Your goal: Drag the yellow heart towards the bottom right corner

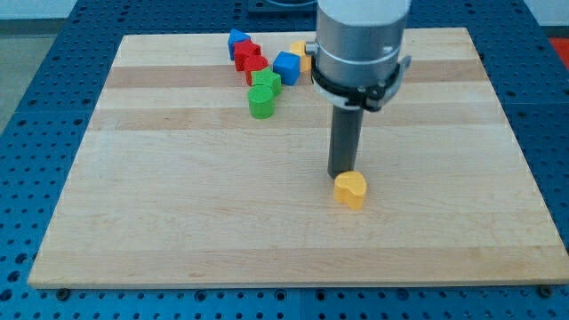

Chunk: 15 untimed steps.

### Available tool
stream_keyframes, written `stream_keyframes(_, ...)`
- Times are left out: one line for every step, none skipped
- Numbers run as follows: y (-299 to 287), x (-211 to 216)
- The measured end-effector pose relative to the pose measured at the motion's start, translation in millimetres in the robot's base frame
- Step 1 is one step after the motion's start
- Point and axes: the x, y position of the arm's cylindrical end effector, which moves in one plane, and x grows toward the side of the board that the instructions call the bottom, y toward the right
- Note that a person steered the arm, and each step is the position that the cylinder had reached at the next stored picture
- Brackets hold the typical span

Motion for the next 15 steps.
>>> stream_keyframes(-13,28)
stream_keyframes(-31,58)
stream_keyframes(-23,72)
stream_keyframes(19,72)
stream_keyframes(55,65)
stream_keyframes(66,56)
stream_keyframes(74,40)
stream_keyframes(85,39)
stream_keyframes(77,51)
stream_keyframes(45,60)
stream_keyframes(48,70)
stream_keyframes(75,67)
stream_keyframes(96,57)
stream_keyframes(113,57)
stream_keyframes(122,57)
